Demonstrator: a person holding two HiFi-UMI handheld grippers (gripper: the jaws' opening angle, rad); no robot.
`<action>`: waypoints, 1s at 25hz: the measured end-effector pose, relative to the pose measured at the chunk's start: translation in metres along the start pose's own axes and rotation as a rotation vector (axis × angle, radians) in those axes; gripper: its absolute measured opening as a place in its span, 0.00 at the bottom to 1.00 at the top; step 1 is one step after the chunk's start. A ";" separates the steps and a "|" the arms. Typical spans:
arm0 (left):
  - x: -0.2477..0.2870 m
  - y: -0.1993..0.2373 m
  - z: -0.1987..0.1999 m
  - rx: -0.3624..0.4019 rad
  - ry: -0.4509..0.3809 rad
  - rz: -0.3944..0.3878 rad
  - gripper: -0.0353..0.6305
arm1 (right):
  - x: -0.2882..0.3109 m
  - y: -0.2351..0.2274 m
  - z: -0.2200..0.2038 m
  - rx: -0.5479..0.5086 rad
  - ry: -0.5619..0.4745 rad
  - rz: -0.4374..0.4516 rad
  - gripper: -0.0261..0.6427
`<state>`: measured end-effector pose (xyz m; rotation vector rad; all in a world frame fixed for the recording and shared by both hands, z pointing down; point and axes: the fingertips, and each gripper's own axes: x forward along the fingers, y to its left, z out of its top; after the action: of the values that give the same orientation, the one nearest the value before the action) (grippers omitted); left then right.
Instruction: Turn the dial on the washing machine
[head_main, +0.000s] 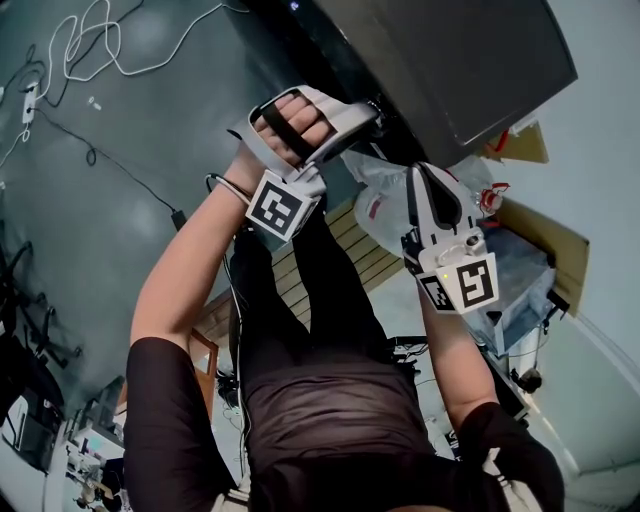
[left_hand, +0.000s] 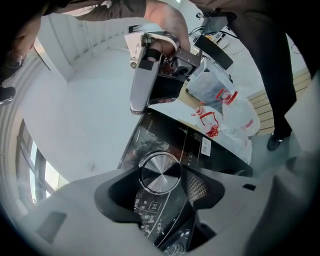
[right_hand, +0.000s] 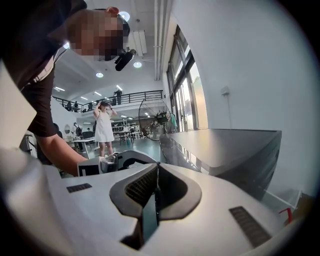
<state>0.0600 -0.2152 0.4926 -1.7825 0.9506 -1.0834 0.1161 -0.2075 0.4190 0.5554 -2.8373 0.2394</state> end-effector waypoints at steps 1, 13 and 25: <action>0.000 0.000 0.001 -0.019 -0.007 0.002 0.46 | 0.000 0.000 0.000 0.000 -0.001 0.000 0.07; -0.001 0.006 0.005 -0.171 -0.039 -0.002 0.46 | -0.002 0.006 0.002 -0.016 -0.007 0.030 0.07; -0.001 0.009 0.003 -0.374 -0.035 0.021 0.45 | -0.001 0.014 0.002 -0.065 -0.005 0.040 0.07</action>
<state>0.0609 -0.2169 0.4829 -2.0773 1.2082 -0.8991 0.1114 -0.1943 0.4151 0.4871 -2.8519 0.1522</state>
